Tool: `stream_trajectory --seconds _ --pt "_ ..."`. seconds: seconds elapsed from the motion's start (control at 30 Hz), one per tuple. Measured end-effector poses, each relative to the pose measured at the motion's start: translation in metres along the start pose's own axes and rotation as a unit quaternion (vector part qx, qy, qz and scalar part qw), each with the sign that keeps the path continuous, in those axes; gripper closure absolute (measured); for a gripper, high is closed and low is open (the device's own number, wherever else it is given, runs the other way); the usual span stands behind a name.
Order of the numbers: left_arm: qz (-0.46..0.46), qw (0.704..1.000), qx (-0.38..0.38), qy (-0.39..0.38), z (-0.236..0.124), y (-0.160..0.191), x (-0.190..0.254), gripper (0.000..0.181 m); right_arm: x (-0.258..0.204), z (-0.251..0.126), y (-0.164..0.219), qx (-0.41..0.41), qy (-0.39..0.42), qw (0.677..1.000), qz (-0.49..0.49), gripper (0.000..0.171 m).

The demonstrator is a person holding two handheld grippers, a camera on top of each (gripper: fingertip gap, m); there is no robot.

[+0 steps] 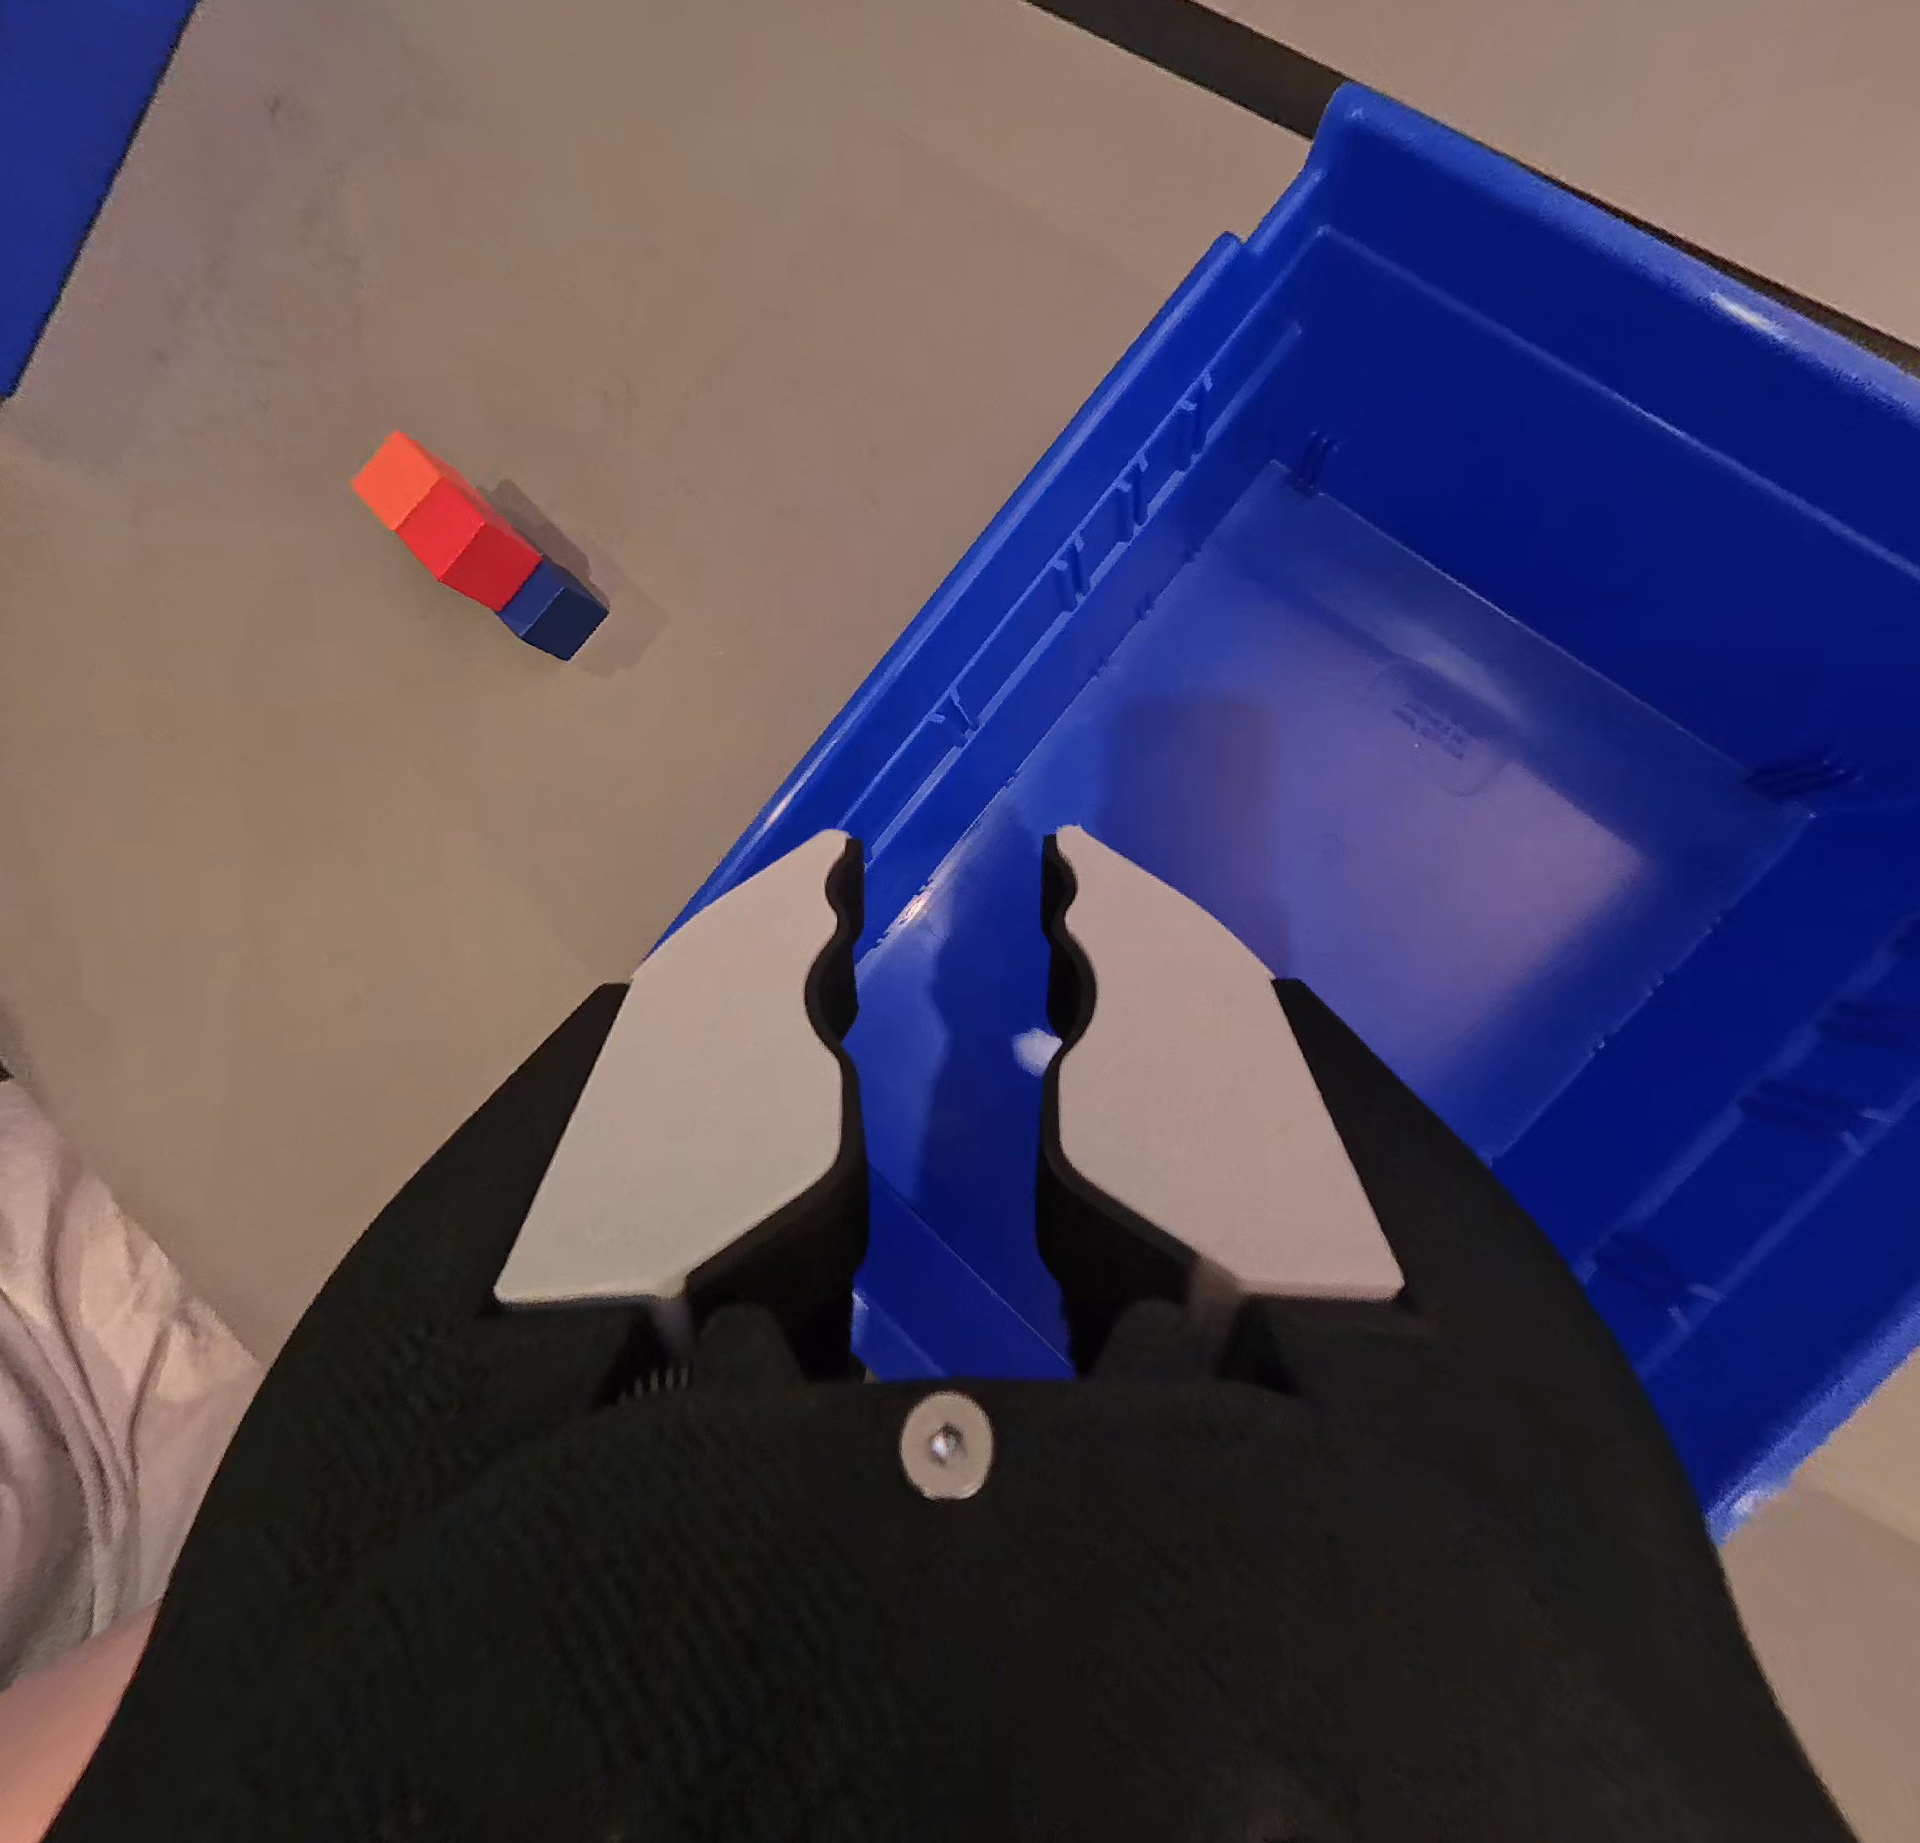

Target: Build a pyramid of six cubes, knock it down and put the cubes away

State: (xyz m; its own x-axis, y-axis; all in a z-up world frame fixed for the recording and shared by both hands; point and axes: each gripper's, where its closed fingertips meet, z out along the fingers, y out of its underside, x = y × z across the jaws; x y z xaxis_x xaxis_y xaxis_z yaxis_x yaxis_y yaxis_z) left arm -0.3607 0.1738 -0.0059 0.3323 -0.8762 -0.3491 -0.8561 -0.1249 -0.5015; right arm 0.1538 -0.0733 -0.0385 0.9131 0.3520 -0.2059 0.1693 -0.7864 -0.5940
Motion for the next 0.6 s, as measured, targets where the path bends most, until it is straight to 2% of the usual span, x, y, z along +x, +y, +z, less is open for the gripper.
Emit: stream_trajectory --seconds 0.07,0.13,0.27,0.4,0.6 --pt "0.005 0.999 0.042 0.002 -0.036 -0.05 0.014 0.153 -0.002 -0.001 -0.002 0.003 -0.001 1.0 -0.003 0.137" --pt "0.032 0.997 0.063 0.037 -0.055 -0.096 0.054 0.153 -0.004 -0.002 -0.002 0.003 -0.003 1.0 -0.008 0.137" --pt "0.131 0.98 0.089 0.117 -0.048 -0.165 0.157 0.153 -0.01 -0.002 -0.002 0.001 -0.006 1.0 -0.018 0.138" --pt "0.179 0.966 0.065 0.176 -0.005 -0.192 0.233 0.153 -0.017 -0.004 -0.003 0.004 -0.013 0.999 -0.03 0.137" --pt "0.247 0.952 -0.002 0.181 0.055 -0.197 0.286 0.153 -0.024 -0.006 -0.004 0.007 -0.027 0.999 -0.041 0.137"
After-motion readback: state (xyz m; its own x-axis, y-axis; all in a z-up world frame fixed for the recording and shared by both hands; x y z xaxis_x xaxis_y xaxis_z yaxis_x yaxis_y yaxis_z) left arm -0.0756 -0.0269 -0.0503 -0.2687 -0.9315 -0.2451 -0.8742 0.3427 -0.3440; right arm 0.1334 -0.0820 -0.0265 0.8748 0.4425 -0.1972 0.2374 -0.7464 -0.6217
